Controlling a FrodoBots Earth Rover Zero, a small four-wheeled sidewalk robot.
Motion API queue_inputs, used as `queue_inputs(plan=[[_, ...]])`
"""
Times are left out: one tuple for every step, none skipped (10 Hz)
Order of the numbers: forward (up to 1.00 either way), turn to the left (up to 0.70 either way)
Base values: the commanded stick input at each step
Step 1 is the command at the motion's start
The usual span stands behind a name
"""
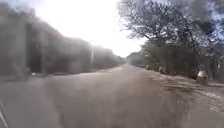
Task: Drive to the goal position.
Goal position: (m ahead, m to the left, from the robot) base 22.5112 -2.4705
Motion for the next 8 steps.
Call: queue_inputs(plan=[[1.0,0.0],[1.0,0.0],[1.0,0.0],[1.0,0.0],[1.0,0.0],[1.0,0.0],[1.0,0.0],[1.0,0.0]])
